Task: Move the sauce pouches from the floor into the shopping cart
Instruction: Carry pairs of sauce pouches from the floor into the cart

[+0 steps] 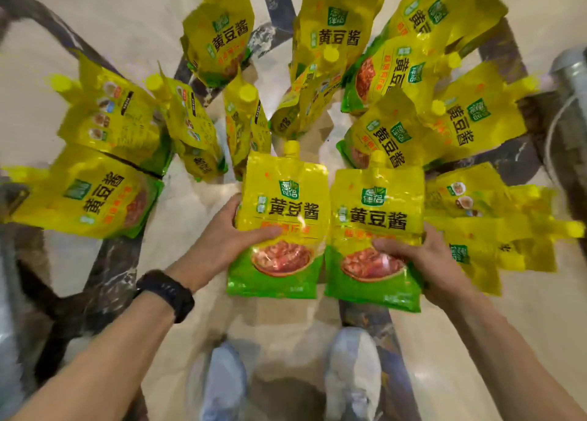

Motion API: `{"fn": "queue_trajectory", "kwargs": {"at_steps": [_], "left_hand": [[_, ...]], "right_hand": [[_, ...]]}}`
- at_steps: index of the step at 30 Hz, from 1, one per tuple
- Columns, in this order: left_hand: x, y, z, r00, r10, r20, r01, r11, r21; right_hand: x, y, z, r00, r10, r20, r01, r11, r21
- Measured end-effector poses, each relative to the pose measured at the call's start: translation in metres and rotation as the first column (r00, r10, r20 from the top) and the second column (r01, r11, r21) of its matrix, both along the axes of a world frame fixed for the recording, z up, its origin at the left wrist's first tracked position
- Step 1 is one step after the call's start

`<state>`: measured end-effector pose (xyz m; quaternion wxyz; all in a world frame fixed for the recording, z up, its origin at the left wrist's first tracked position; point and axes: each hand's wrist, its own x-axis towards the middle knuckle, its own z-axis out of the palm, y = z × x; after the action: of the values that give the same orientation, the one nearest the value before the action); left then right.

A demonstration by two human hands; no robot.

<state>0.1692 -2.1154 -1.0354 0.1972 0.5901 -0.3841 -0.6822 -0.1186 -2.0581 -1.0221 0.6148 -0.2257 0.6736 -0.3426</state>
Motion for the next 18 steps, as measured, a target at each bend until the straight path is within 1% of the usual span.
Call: {"fn": "queue_trajectory", "kwargs": {"at_steps": [2,4,6,9,11,13,16,18], "left_hand": [[0.009,0.018,0.051,0.998,0.011,-0.064,-0.005,0.996,0.092],[0.014,0.039,0.108,0.991,0.085,-0.106,-0.064,0.981,0.186],[0.015,0.058,0.169,0.972,0.195,-0.131,-0.154,0.949,0.273],[0.011,0.080,0.262,0.953,0.286,-0.100,-0.236,0.907,0.349],[0.010,0.092,0.330,0.942,0.328,-0.066,-0.286,0.892,0.350],[0.008,0.098,0.401,0.939,0.339,-0.060,-0.304,0.897,0.321],[0.005,0.106,0.508,0.948,0.308,-0.074,-0.284,0.930,0.232],[0.002,0.105,0.571,0.955,0.281,-0.090,-0.263,0.949,0.176]], "right_hand": [[0.001,0.010,0.048,0.986,-0.041,0.160,0.034,0.998,0.050],[0.007,0.021,0.099,0.957,-0.076,0.281,0.050,0.994,0.096],[0.015,0.029,0.155,0.943,-0.083,0.322,0.041,0.990,0.137],[0.022,0.035,0.252,0.922,-0.064,0.382,0.020,0.993,0.117],[0.024,0.040,0.319,0.919,-0.040,0.392,0.007,0.996,0.085],[0.020,0.044,0.387,0.913,0.007,0.408,-0.034,0.998,0.060],[0.011,0.056,0.481,0.915,0.054,0.400,-0.082,0.995,0.054],[0.006,0.063,0.541,0.906,0.049,0.420,-0.064,0.998,0.022]]}}
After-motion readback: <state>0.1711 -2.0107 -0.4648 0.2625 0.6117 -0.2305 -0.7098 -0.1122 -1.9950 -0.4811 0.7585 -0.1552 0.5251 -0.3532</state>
